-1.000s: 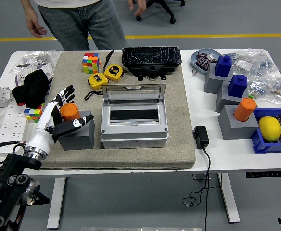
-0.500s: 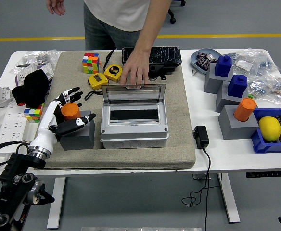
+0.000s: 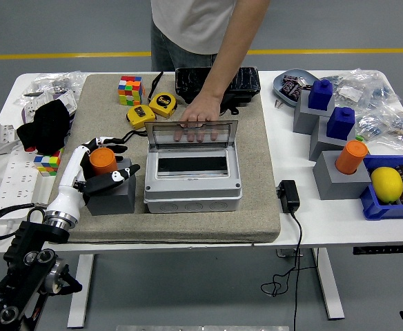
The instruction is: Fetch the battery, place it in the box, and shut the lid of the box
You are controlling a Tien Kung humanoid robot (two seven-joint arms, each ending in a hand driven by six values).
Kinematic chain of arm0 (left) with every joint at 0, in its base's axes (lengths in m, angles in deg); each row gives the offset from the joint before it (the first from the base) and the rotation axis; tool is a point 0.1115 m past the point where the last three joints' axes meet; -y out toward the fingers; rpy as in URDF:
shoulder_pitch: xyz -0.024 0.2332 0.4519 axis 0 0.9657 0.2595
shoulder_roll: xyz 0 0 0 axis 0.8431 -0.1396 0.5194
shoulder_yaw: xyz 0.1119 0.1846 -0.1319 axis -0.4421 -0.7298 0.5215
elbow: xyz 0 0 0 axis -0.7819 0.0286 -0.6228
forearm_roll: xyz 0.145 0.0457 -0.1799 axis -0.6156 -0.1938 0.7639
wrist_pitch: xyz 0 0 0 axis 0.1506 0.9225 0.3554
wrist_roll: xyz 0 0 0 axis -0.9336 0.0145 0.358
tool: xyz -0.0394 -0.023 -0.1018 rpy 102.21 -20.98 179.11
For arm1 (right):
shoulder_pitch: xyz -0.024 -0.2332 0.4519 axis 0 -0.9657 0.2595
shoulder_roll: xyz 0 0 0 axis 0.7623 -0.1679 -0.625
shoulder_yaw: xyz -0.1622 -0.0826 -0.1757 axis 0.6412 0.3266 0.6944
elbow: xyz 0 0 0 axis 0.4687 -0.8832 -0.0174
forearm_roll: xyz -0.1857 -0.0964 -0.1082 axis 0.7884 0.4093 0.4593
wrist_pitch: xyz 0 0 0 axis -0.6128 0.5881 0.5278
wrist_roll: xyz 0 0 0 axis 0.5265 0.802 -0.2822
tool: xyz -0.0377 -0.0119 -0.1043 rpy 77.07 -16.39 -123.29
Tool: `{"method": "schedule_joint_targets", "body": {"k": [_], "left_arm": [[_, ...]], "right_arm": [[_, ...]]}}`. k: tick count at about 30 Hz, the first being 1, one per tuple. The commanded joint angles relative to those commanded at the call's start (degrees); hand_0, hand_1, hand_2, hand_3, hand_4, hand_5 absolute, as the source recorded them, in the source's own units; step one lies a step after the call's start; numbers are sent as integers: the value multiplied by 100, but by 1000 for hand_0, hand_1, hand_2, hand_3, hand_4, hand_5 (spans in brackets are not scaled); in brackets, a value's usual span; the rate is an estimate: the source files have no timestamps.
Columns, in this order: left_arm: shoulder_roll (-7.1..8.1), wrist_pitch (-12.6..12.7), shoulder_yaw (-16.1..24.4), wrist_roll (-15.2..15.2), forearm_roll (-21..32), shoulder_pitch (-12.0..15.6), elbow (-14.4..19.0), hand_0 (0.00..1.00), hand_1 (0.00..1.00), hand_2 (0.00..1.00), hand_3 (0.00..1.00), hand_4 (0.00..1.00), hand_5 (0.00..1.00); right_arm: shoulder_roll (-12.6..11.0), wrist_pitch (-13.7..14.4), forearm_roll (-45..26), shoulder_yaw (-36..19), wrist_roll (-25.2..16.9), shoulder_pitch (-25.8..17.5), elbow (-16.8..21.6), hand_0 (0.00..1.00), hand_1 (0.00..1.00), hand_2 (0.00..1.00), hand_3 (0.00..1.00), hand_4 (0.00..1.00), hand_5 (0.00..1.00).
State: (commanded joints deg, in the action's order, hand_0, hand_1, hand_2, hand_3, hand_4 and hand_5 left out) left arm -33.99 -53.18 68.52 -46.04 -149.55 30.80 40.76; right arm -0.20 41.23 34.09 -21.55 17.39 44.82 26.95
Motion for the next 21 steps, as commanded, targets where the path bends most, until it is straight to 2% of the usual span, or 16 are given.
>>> {"method": "schedule_joint_targets", "body": {"k": [1, 6, 7, 12, 13, 18, 19, 21], "left_arm": [[0, 4, -3, -1, 1, -2, -4, 488, 601, 476, 515, 998, 2], [-9, 62, 2, -10, -2, -21, -60, 488, 601, 476, 515, 998, 2], [-9, 76, 3, -4, -27, -20, -67, 456, 541, 431, 466, 998, 2], [-10, 189, 2, 17, -136, -13, -88, 456, 541, 431, 466, 998, 2], [-9, 226, 2, 16, -154, -14, -90, 315, 458, 361, 388, 998, 2], [-1, 395, -7, 11, -218, -39, -128, 315, 458, 361, 388, 998, 2], [-1, 417, -8, 7, -216, -44, -141, 170, 339, 265, 271, 998, 2], [-2, 420, -11, -8, -162, -66, -209, 170, 339, 265, 271, 998, 2]], "right_arm": [[-1, 0, 1, -2, 0, 0, 0, 878, 842, 783, 826, 998, 998], [-5, -1, -5, -7, -6, 2, 0, 878, 842, 783, 826, 998, 998], [-5, 0, -4, -13, -6, 1, 0, 879, 842, 784, 826, 998, 998], [-3, 0, 5, -30, -6, -8, 0, 879, 842, 784, 826, 998, 998], [-3, 0, 5, -31, -6, -8, 0, 878, 842, 783, 826, 998, 998], [-7, 0, 8, -33, -8, 0, 0, 878, 842, 783, 826, 998, 998], [-7, 1, 6, -32, -9, 0, 0, 879, 842, 783, 826, 998, 998], [-8, 0, 9, -33, -9, 1, 0, 879, 842, 783, 826, 998, 998]]}}
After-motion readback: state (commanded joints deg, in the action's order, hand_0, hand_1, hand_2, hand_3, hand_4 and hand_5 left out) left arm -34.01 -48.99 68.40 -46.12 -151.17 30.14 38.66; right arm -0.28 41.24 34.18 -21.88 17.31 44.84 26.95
